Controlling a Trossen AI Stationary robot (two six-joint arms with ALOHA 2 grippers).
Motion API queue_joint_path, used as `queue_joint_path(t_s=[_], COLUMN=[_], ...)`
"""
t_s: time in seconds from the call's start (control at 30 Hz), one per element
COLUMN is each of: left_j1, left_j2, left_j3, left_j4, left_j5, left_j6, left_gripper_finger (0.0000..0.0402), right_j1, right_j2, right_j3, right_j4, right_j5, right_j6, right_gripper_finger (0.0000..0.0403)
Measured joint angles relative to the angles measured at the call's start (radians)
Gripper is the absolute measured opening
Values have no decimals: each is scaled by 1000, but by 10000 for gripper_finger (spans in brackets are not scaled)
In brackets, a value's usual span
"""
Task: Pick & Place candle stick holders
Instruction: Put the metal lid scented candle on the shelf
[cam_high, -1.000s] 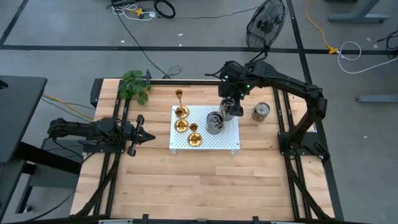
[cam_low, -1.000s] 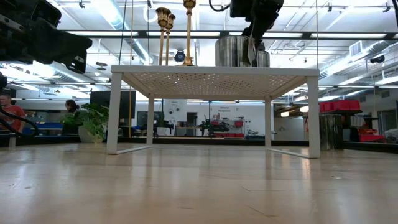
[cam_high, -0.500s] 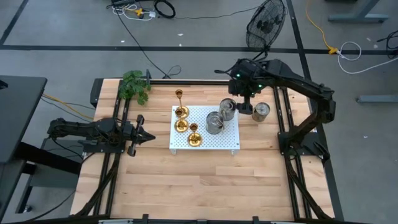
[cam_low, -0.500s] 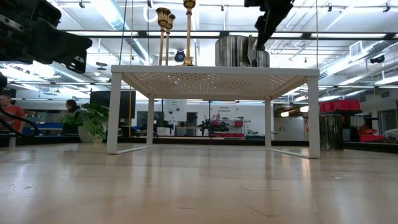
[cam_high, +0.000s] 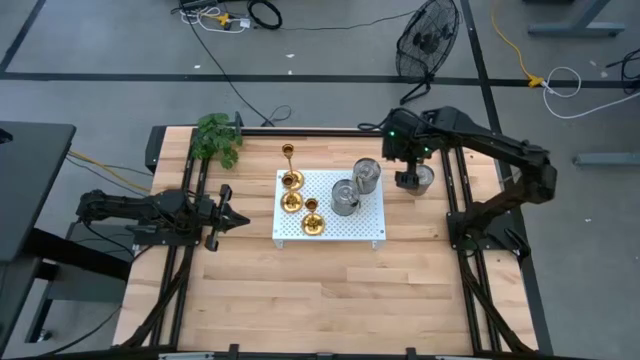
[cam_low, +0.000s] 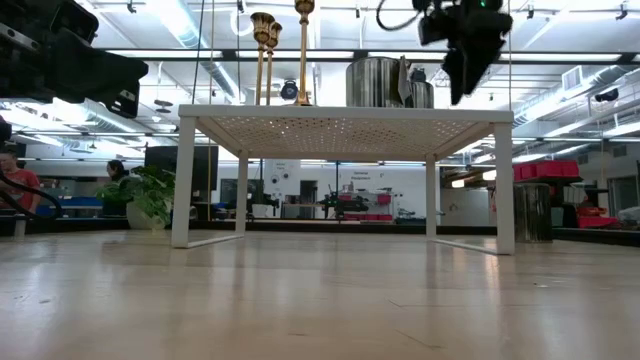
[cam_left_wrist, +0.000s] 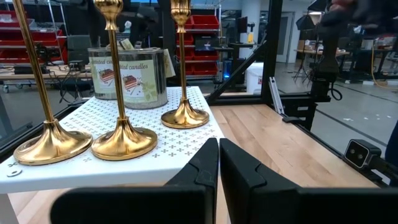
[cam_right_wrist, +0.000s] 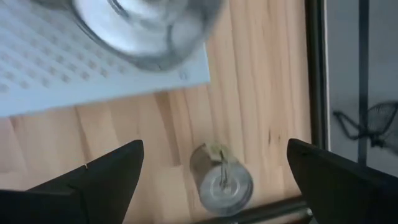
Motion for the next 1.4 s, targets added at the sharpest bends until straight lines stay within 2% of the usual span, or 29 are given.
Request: queue_joint_path(t_s=[0.3, 0.67, 1.0, 1.4], left_j1=[0, 0, 0, 0], left_j2=[0, 0, 0, 0], left_j3=[0, 0, 0, 0], left_j4=[0, 0, 0, 0], left_j5=[0, 0, 0, 0], left_j6=[0, 0, 0, 0], left_gripper_finger=[19, 19, 19, 19], right_j1=[-81, -220, -284, -345], right_j2=[-42, -41, -41, -41], right_j3=[-170, -326, -392, -463], right_j4=[21, 65, 90, 166], right_j5=[36, 66, 67, 7], right_j6=[5, 179, 331, 382], right_gripper_finger=[400, 400, 400, 400])
